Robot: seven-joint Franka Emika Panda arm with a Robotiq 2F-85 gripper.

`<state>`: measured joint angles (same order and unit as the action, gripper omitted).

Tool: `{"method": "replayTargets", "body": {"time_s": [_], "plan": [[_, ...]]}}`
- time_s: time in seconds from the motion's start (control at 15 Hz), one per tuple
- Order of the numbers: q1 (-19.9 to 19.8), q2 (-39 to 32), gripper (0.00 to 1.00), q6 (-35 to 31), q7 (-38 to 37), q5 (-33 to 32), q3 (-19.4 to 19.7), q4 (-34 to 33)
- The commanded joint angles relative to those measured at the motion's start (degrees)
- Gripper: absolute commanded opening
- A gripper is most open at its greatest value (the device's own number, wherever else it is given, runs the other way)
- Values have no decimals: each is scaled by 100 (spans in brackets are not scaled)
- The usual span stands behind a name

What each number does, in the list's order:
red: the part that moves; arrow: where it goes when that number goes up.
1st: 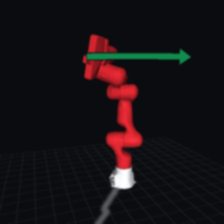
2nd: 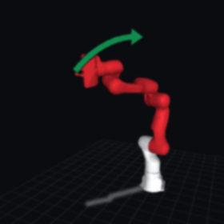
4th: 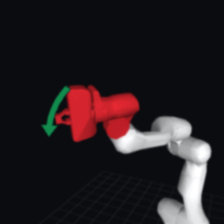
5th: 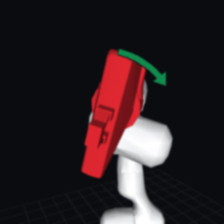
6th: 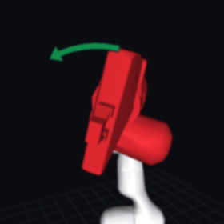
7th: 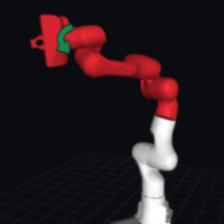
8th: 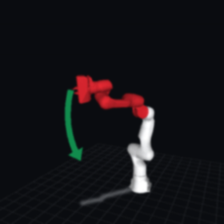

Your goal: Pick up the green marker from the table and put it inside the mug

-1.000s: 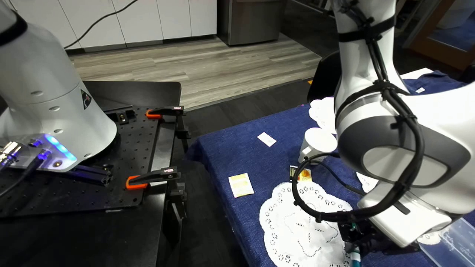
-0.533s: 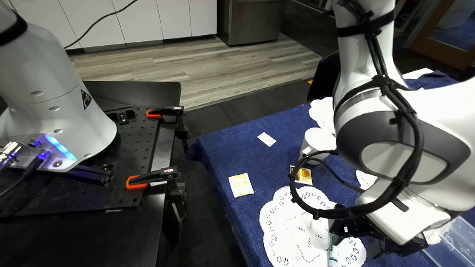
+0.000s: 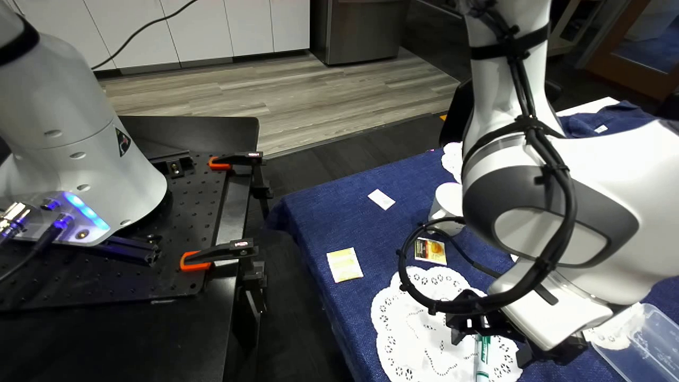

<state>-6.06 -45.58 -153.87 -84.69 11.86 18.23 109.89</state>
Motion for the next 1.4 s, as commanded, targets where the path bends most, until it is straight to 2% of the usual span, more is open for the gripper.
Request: {"method": "replayTargets", "body": {"time_s": [0.0,0.33,0.67,0.73,0.87,1.13,1.27,1.33], "plan": [[-131,-41,100,-280,267,35,-111,90],[-179,-360,98,-260,408,48,-99,-192],[-172,-605,78,-223,387,51,-94,-411],[-170,-643,65,-214,387,51,-96,-449],[-177,-719,56,-211,393,56,-103,-525],[-177,-858,20,-171,387,53,-104,-689],[-155,-892,5,-198,384,47,-98,-714],[-134,-870,1,-224,387,42,-91,-681]]}}
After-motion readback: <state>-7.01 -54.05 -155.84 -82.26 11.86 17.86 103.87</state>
